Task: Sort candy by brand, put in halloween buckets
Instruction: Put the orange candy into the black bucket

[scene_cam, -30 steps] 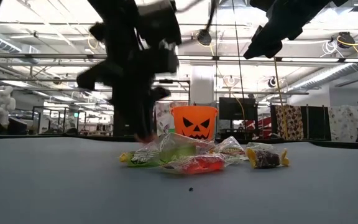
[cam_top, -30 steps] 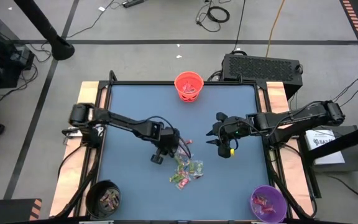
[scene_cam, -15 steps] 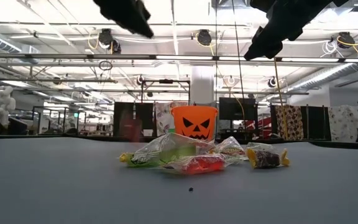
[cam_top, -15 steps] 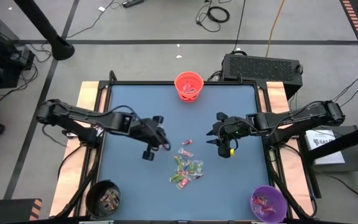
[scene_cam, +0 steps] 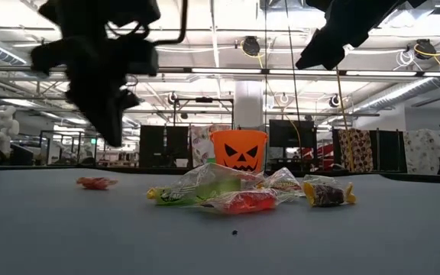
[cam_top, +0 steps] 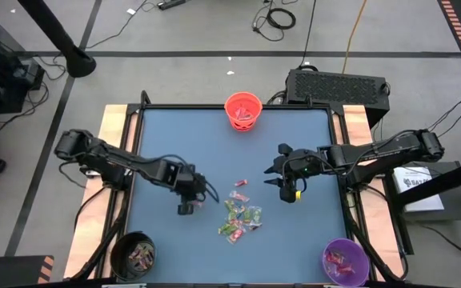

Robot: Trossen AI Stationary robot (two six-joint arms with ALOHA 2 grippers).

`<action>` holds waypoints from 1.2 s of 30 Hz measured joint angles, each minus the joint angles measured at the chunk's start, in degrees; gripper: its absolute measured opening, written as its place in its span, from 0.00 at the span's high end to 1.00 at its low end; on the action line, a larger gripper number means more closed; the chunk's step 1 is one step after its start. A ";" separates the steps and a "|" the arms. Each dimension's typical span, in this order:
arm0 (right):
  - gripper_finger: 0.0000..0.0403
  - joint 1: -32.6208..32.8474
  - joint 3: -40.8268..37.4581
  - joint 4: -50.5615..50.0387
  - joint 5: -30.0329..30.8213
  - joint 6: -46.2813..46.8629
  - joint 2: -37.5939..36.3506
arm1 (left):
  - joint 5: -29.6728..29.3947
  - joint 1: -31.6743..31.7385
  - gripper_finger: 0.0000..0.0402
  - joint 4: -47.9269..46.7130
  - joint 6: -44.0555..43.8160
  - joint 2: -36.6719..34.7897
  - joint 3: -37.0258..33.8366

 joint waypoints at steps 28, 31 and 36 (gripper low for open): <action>0.64 -0.02 0.01 1.34 0.00 -2.58 0.00 | 0.80 -3.05 0.68 2.05 16.81 10.02 -0.62; 0.64 -0.02 0.02 1.34 0.00 -2.58 0.00 | 1.98 -2.17 0.77 2.05 16.96 10.04 -0.64; 0.64 -0.02 0.01 1.32 0.00 -2.97 0.01 | 2.10 -1.97 0.84 2.01 18.07 9.78 -0.71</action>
